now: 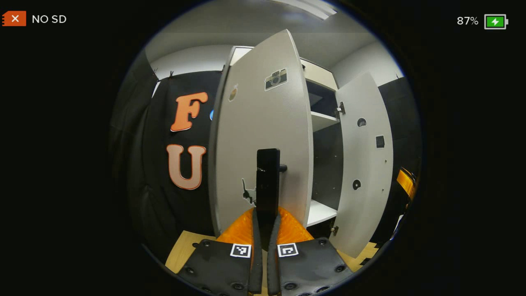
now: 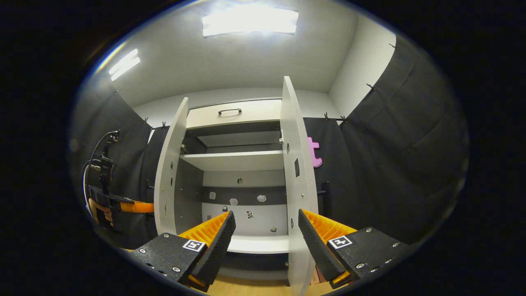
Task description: Open the right door of the double-door shoe cabinet with the right hand, and open the left door with the left hand.
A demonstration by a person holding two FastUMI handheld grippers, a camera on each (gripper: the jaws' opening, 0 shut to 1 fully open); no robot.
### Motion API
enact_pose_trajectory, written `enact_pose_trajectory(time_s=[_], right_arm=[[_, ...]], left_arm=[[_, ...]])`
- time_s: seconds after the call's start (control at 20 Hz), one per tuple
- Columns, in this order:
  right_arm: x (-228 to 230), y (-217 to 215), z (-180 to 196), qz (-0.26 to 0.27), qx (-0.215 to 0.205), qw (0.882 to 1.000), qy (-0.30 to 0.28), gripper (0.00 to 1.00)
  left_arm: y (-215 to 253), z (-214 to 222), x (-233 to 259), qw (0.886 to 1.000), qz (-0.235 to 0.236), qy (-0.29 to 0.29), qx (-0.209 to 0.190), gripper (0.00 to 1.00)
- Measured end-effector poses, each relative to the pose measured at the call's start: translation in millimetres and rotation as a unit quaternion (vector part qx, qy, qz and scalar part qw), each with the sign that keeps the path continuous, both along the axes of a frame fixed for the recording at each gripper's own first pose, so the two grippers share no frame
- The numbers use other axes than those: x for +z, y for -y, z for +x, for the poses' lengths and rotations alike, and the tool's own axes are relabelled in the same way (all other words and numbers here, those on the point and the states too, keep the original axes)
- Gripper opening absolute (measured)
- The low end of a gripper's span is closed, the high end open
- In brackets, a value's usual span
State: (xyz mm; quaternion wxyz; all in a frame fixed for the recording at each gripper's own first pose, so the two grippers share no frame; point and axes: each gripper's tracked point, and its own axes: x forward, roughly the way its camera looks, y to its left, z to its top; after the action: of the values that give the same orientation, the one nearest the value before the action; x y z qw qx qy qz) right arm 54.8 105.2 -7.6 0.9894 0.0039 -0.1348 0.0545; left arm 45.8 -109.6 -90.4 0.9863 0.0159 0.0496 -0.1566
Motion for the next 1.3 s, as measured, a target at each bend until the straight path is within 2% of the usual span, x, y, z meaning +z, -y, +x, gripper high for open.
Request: enact_pose_trajectory(time_s=[0.15, 0.5, 0.7, 0.85, 1.0, 1.15, 1.2, 1.3], right_arm=[[-2, -8, 2, -0.005, 0.006, 1.000, -0.004, 0.93], [-5, -24, 7, -0.008, 0.019, 1.000, -0.011, 0.93], [-11, -27, 9, -0.011, 0.021, 0.999, -0.021, 0.93], [-15, -23, 13, -0.012, 0.018, 0.999, -0.032, 0.93], [-21, -27, 17, -0.015, 0.012, 0.999, -0.047, 0.93], [-27, -30, 18, -0.023, 0.014, 0.998, -0.060, 0.93], [-30, -32, 17, -0.025, 0.016, 0.997, -0.066, 0.93], [-34, -31, 16, -0.031, 0.019, 0.996, -0.077, 0.93]], left_arm=[[-22, -5, 4, 1.000, 0.002, 0.008, 0.016, 0.07], [-83, -10, 13, 0.996, 0.029, 0.024, 0.080, 0.06], [-127, -14, 18, 0.988, 0.048, 0.038, 0.140, 0.04], [-130, -36, 24, 0.991, 0.018, 0.039, 0.128, 0.03], [-134, -59, 31, 0.991, 0.010, 0.045, 0.123, 0.04], [-130, -82, 43, 0.990, 0.003, 0.061, 0.126, 0.21], [-131, -87, 46, 0.990, -0.001, 0.064, 0.129, 0.21], [-130, -96, 45, 0.988, 0.000, 0.056, 0.140, 0.32]])
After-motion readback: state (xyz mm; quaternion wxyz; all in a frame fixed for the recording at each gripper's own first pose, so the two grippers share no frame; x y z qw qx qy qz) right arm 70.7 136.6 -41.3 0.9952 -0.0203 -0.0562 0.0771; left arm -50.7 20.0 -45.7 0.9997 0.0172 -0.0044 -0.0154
